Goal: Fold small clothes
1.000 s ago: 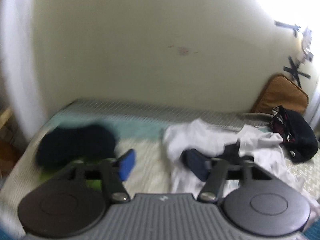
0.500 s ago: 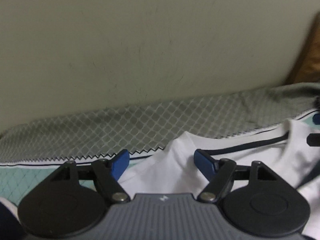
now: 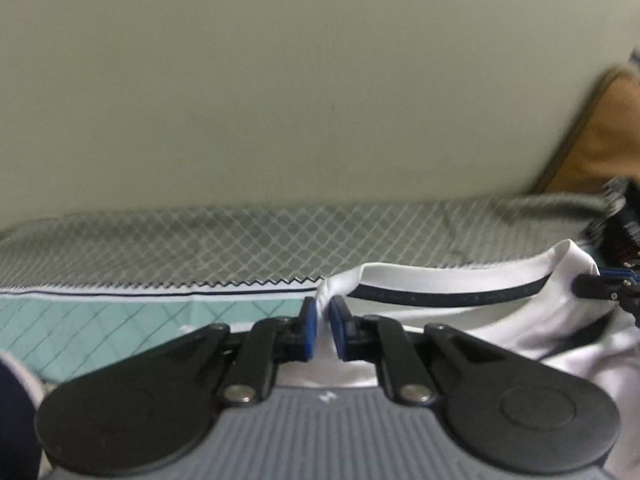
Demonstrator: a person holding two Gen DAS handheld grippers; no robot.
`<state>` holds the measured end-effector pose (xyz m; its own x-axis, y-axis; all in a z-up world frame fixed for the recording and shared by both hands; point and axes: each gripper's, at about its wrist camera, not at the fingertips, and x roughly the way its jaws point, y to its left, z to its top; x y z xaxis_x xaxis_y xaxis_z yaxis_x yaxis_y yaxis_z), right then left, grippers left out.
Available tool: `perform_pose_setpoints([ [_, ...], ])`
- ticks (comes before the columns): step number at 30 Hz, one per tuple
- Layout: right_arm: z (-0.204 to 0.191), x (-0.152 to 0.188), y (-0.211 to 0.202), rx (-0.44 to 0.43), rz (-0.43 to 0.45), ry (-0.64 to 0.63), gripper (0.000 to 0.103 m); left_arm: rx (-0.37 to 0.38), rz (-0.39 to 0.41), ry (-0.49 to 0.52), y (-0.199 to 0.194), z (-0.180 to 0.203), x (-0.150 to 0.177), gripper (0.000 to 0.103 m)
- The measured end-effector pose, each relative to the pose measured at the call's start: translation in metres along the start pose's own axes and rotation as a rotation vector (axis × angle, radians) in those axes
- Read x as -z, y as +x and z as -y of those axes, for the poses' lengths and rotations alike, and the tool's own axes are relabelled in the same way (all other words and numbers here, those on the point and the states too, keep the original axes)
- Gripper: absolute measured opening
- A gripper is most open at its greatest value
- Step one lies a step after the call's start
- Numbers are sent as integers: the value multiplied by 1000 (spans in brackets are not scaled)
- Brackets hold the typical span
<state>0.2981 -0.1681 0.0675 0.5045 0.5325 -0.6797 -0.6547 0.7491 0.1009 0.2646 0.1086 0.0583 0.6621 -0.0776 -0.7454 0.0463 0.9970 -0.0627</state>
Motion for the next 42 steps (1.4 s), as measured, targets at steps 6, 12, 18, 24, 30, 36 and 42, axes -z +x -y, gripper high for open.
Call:
perform_pose_setpoints([
  [6, -36, 19, -90, -41, 97, -71, 7, 76, 158, 3, -106, 0, 44, 9],
  [12, -89, 75, -166, -113, 104, -177, 7, 144, 255, 26, -198, 1, 131, 10],
  [18, -125, 144, -199, -174, 47, -222, 7, 172, 271, -1, -246, 6, 227, 10],
  [24, -120, 202, -178, -96, -29, -95, 12, 153, 166, -60, -230, 9, 283, 37],
  [30, -100, 200, -204, -183, 15, 9, 25, 127, 237, -117, -267, -29, 280, 53],
  [36, -93, 154, -207, -117, 185, 112, 31, 123, 385, -164, -278, -36, 235, 66],
  [42, -142, 135, -125, -122, 101, 28, 31, 123, 336, -40, -220, 12, 203, 69],
])
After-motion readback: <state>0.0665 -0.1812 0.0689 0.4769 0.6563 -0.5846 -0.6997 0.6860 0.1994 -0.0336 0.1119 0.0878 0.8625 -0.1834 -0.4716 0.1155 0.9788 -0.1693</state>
